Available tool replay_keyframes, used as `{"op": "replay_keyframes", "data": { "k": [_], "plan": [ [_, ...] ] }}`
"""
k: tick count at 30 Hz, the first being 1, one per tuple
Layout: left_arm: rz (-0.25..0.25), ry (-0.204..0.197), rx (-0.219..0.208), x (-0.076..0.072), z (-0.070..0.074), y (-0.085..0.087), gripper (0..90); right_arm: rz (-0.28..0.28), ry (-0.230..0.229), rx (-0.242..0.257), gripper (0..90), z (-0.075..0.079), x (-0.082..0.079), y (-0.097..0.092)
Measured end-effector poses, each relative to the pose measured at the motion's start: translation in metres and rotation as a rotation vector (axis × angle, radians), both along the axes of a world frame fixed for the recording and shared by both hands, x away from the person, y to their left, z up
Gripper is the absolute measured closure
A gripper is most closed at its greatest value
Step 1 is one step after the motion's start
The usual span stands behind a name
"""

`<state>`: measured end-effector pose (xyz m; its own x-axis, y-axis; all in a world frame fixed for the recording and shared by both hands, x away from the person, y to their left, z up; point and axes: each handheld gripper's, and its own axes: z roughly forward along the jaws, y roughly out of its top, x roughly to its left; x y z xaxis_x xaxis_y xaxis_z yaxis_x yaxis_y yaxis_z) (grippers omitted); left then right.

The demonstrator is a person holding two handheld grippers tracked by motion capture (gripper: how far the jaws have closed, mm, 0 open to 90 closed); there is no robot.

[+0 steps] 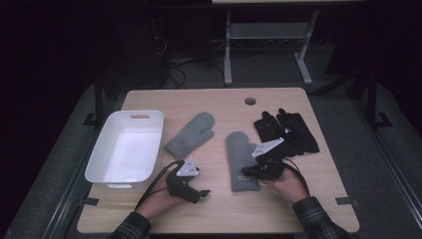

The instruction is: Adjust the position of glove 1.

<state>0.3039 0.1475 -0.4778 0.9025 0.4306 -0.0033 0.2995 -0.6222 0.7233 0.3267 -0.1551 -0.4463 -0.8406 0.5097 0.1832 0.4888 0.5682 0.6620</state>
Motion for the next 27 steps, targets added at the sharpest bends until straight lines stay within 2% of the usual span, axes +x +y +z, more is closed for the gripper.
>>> {"op": "replay_keyframes", "data": {
  "k": [12,16,19,22,23,24,25,26,27],
  "plan": [
    [0.006,0.001,-0.013,0.0,-0.001,-0.001,12.1,0.038,0.019,0.012,89.9,0.0,-0.037,0.004],
    [0.006,0.002,-0.014,0.0,-0.001,-0.001,12.2,0.037,-0.013,0.025,89.9,0.007,-0.04,0.003],
    [0.006,0.002,-0.013,0.0,-0.001,-0.001,12.2,0.006,-0.048,0.033,89.9,0.014,-0.032,-0.003],
    [0.003,0.001,-0.009,0.0,-0.001,0.0,12.1,-0.046,-0.073,0.041,90.0,0.018,-0.016,-0.014],
    [0.003,0.002,-0.006,0.0,0.0,0.0,12.1,-0.084,-0.074,0.045,89.9,0.018,-0.004,-0.022],
    [0.003,0.002,-0.006,0.0,0.0,0.0,12.2,-0.084,-0.074,0.045,89.9,0.018,-0.004,-0.022],
    [0.001,-0.005,-0.003,0.0,0.0,0.0,12.2,-0.097,-0.072,0.043,90.0,0.018,0.0,-0.024],
    [0.001,-0.003,-0.004,0.0,0.0,0.0,12.1,-0.131,-0.082,0.029,90.0,0.016,0.012,-0.029],
    [0.001,-0.003,-0.004,0.0,0.0,0.0,12.2,-0.131,-0.082,0.029,90.0,0.016,0.012,-0.029]
  ]
}}
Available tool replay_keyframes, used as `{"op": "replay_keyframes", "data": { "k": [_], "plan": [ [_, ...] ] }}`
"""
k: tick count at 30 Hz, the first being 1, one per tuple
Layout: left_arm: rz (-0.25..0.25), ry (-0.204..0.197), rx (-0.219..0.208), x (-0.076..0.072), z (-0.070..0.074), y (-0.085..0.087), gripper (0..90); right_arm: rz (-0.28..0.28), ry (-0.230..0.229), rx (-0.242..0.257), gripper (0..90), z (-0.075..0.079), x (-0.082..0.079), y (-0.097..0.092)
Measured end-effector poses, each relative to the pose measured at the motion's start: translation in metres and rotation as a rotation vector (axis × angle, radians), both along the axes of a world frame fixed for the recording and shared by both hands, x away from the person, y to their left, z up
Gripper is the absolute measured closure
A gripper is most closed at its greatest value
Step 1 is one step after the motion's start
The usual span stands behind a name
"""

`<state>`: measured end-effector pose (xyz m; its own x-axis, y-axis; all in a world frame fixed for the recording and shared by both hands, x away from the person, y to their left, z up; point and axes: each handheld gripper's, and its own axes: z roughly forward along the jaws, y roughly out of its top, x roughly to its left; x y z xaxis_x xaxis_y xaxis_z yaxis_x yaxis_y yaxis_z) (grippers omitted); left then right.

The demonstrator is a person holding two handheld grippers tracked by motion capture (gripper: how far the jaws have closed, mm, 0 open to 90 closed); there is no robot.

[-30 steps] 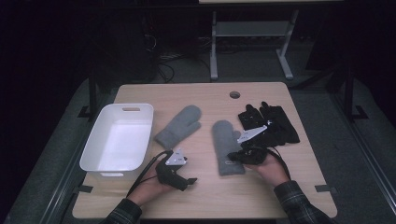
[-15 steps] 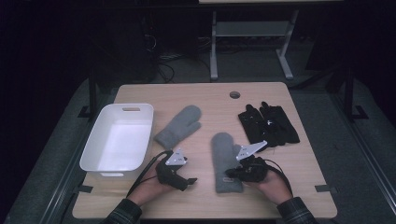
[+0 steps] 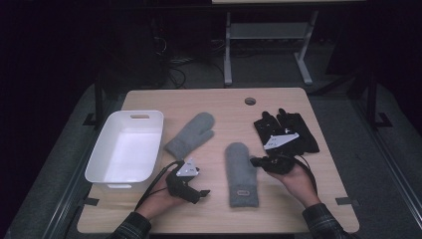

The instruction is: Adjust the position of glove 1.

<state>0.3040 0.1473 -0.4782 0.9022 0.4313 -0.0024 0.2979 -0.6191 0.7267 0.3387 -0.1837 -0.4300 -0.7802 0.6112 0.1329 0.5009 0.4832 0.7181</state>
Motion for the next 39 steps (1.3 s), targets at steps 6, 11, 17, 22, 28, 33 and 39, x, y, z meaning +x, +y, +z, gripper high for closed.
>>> {"op": "replay_keyframes", "data": {
  "k": [6,11,17,22,28,33,39],
  "plan": [
    [0.001,0.007,0.001,0.0,0.0,0.0,12.1,-0.04,0.002,-0.012,90.0,-0.006,0.033,0.004],
    [0.001,0.007,0.001,0.0,0.0,0.0,12.2,-0.007,0.022,-0.086,90.0,-0.019,0.039,0.018],
    [0.001,0.007,0.001,0.0,0.0,0.0,12.2,-0.009,0.032,-0.105,90.0,-0.021,0.032,0.011],
    [0.001,0.007,0.001,0.0,0.0,0.0,12.2,-0.004,0.036,-0.104,90.0,-0.022,0.023,0.004],
    [0.001,0.007,0.0,0.0,0.0,0.0,12.2,0.01,0.039,-0.115,90.0,-0.022,0.011,0.0],
    [0.003,0.006,-0.002,0.0,0.0,0.0,12.2,0.015,0.049,-0.117,90.0,-0.021,-0.006,-0.006],
    [0.001,0.004,-0.004,0.0,0.0,0.0,12.2,0.015,0.051,-0.119,90.0,-0.021,-0.021,-0.014]
  ]
}}
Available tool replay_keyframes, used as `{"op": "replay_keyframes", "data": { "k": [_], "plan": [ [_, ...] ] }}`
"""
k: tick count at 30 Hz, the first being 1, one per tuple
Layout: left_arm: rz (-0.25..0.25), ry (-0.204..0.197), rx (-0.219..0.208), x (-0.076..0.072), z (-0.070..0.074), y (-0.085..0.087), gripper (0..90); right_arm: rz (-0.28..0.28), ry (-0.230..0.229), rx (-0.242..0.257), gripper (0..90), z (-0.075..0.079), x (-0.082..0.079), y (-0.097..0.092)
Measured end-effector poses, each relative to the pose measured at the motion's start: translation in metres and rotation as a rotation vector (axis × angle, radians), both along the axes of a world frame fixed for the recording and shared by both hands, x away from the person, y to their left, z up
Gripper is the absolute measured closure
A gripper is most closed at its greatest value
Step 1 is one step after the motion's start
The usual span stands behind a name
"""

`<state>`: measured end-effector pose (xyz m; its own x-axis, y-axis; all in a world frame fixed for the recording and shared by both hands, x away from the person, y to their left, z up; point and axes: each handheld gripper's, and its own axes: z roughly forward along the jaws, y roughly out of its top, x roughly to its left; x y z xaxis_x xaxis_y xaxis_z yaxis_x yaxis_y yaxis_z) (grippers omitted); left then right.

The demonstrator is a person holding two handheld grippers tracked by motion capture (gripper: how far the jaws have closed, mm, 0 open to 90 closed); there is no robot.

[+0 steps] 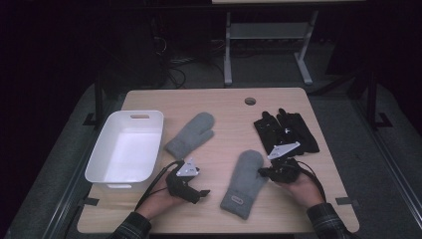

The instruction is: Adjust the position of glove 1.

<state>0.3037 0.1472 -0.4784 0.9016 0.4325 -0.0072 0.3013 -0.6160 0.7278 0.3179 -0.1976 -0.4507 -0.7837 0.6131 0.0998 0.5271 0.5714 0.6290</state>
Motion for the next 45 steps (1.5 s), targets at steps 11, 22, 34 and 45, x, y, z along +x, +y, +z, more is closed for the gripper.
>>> {"op": "replay_keyframes", "data": {
  "k": [11,22,34,45],
  "plan": [
    [0.0,-0.001,-0.001,0.0,0.0,0.0,12.3,0.016,0.015,0.009,90.0,0.001,-0.026,-0.003],
    [-0.007,-0.001,0.008,0.0,0.0,0.001,12.2,-0.04,-0.052,0.039,81.9,0.008,-0.033,-0.017],
    [-0.009,0.008,0.021,0.001,0.002,0.001,12.5,-0.257,-0.115,0.017,29.8,-0.013,-0.034,-0.074],
    [0.054,0.025,0.074,0.007,0.016,-0.001,40.6,-0.332,-0.134,0.025,13.4,-0.031,-0.028,-0.092]
  ]
}}
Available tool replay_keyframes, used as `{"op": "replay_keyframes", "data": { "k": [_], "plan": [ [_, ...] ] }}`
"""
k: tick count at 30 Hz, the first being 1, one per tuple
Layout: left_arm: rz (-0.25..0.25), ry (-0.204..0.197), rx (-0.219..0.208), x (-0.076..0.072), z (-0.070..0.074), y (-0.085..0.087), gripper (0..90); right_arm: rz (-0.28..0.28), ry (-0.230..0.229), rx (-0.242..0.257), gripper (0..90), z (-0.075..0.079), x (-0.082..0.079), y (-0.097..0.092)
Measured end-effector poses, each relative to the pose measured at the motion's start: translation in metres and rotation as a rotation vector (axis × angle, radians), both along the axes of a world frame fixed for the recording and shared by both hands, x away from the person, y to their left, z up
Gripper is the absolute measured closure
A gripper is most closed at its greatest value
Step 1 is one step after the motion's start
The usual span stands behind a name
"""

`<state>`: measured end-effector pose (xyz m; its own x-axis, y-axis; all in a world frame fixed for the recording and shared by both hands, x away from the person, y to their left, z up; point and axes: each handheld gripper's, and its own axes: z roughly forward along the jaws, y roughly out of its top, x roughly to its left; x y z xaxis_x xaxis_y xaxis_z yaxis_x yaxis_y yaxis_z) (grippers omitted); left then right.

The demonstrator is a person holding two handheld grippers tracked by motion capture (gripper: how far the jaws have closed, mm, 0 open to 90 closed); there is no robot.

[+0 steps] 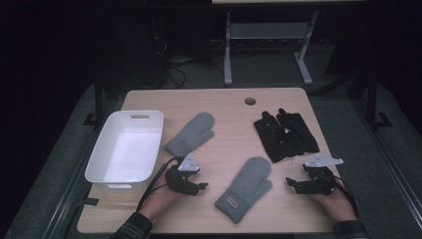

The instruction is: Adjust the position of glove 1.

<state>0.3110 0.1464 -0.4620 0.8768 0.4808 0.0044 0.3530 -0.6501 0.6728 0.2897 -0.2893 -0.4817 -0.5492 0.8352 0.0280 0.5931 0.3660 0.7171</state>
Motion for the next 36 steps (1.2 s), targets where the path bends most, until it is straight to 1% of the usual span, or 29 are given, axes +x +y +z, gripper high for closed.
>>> {"op": "replay_keyframes", "data": {
  "k": [1,2,3,5,6,7,8,9,10,11,13,16,18,20,21,22,23,24,25,26,28,30,31,34,36],
  "plan": [
    [0.007,0.0,-0.005,0.002,0.002,-0.001,40.6,0.0,0.0,0.0,13.4,0.0,0.0,0.0],
    [0.014,0.0,-0.003,0.003,0.005,-0.001,51.3,0.002,-0.008,0.006,13.1,-0.001,0.0,0.0],
    [0.037,-0.007,0.001,0.006,0.009,-0.002,55.2,0.001,-0.006,0.006,13.0,-0.001,0.0,0.0],
    [0.053,-0.006,0.002,0.009,0.012,-0.002,64.2,0.0,-0.005,0.007,12.9,-0.001,0.0,0.0],
    [0.053,-0.006,0.002,0.009,0.012,-0.002,67.7,0.0,-0.005,0.007,12.9,-0.001,0.0,0.0],
    [0.069,-0.001,0.002,0.012,0.015,-0.003,67.7,0.0,-0.005,0.007,12.8,-0.001,0.0,0.0],
    [0.082,0.001,-0.001,0.013,0.018,-0.004,71.1,0.001,-0.004,0.007,12.6,-0.001,0.0,0.0],
    [0.092,0.003,-0.003,0.015,0.02,-0.004,75.7,0.002,-0.004,0.006,12.3,-0.001,0.0,0.0],
    [0.121,-0.004,-0.015,0.019,0.025,-0.006,83.6,0.004,-0.003,0.006,11.9,-0.001,0.0,0.0],
    [0.121,-0.004,-0.015,0.019,0.025,-0.006,86.9,0.005,-0.003,0.006,11.8,-0.001,0.0,0.0],
    [0.145,0.0,-0.011,0.023,0.029,-0.008,88.7,0.005,-0.003,0.006,11.8,-0.001,0.0,0.0],
    [0.171,-0.002,-0.018,0.031,0.034,-0.01,89.2,0.006,-0.002,0.006,11.6,-0.001,0.0,0.0],
    [0.187,-0.011,-0.01,0.037,0.037,-0.011,89.2,0.007,-0.002,0.005,11.6,-0.001,0.0,0.0],
    [0.204,-0.017,-0.015,0.044,0.041,-0.012,89.2,0.007,-0.002,0.005,11.6,-0.001,0.0,0.0],
    [0.219,-0.022,-0.02,0.047,0.043,-0.012,89.2,0.007,-0.003,0.005,11.6,-0.001,0.0,0.0],
    [0.239,-0.028,-0.039,0.056,0.046,-0.012,89.2,0.007,-0.002,0.005,11.6,-0.001,0.0,0.0],
    [0.245,-0.027,-0.043,0.06,0.047,-0.012,89.2,0.007,-0.002,0.005,11.6,-0.001,0.0,0.0],
    [0.245,-0.027,-0.043,0.06,0.047,-0.012,89.2,0.007,-0.002,0.005,11.6,-0.001,0.0,0.0],
    [0.277,-0.038,-0.056,0.069,0.05,-0.013,89.2,0.007,-0.002,0.005,11.6,-0.001,0.0,0.0],
    [0.277,-0.038,-0.056,0.069,0.05,-0.013,89.2,0.007,-0.002,0.005,11.6,-0.001,0.0,0.0],
    [0.295,-0.044,-0.057,0.077,0.051,-0.013,89.2,0.007,-0.002,0.005,11.6,-0.001,0.0,0.0],
    [0.32,-0.054,-0.045,0.087,0.051,-0.014,89.2,0.007,-0.002,0.006,11.6,-0.001,0.0,0.0],
    [0.32,-0.054,-0.045,0.087,0.051,-0.014,89.2,0.007,-0.002,0.006,11.6,-0.001,0.0,0.0],
    [0.343,-0.072,-0.023,0.099,0.047,-0.014,89.2,0.006,-0.002,0.006,11.6,-0.001,0.0,0.0],
    [0.348,-0.075,-0.031,0.106,0.041,-0.014,89.2,0.006,-0.001,0.006,11.6,-0.001,0.0,0.0]
  ]
}}
